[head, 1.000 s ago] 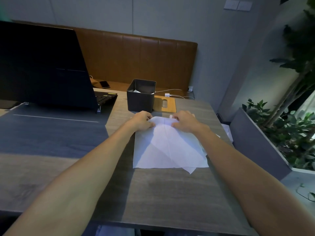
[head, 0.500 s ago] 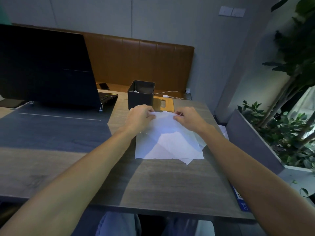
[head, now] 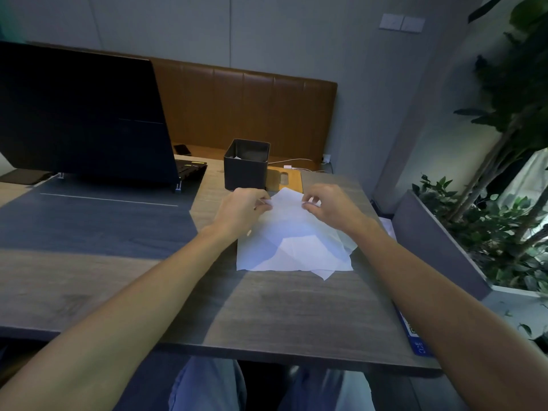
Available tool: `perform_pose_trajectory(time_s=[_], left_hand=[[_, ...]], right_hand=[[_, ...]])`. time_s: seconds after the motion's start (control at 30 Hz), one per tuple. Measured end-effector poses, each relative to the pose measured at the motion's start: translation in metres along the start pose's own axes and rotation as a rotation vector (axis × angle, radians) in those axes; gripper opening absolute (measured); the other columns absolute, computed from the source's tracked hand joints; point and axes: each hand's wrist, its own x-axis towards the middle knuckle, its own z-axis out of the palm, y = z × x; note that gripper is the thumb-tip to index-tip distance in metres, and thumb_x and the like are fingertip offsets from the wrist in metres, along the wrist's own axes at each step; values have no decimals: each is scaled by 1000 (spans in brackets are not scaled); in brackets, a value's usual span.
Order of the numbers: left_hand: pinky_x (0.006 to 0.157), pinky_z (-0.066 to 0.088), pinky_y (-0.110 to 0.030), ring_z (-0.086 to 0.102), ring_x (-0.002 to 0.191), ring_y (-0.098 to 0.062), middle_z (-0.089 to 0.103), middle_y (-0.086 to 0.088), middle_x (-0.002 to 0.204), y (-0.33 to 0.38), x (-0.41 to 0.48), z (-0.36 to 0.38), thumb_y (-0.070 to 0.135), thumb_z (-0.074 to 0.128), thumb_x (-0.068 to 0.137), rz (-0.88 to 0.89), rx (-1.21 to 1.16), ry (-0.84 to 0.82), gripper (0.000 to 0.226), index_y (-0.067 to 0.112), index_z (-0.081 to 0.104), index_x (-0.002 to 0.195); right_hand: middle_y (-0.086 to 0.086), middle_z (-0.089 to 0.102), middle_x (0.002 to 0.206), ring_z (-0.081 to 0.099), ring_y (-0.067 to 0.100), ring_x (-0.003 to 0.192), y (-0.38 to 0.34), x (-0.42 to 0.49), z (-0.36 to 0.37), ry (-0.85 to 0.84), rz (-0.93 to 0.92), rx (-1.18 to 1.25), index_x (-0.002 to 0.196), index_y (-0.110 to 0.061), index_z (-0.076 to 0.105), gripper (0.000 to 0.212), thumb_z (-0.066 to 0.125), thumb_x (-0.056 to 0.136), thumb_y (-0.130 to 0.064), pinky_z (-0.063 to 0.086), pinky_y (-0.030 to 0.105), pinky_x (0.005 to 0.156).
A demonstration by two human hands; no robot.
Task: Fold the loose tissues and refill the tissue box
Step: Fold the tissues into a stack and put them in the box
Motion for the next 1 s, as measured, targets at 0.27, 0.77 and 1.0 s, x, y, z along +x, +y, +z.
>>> perform_pose_trajectory(time_s=[0.27,0.77,1.0], left_hand=[[78,50,-20,67,96,-15,75,2,110,-2,-38,-5,17,65,97,239,56,-214,19,20,76,112],[85,52,-26,60,98,-6,71,9,109,5,-74,-23,27,67,96,302,104,-357,15,28,74,109],[83,45,-24,61,103,-12,71,6,112,0,-83,-23,19,59,99,301,130,-313,18,25,73,109]], right_hand=[[-13,65,87,60,10,79,0,-39,-8,-196,-86,-55,87,-26,68,4,71,89,-26,57,29,73],[-8,69,98,57,9,85,3,-106,-13,-220,-163,-152,99,-24,72,12,61,93,-23,52,26,75],[-13,64,96,51,4,85,9,-128,-14,-134,-212,-177,98,-25,71,12,59,95,-22,27,9,62]])
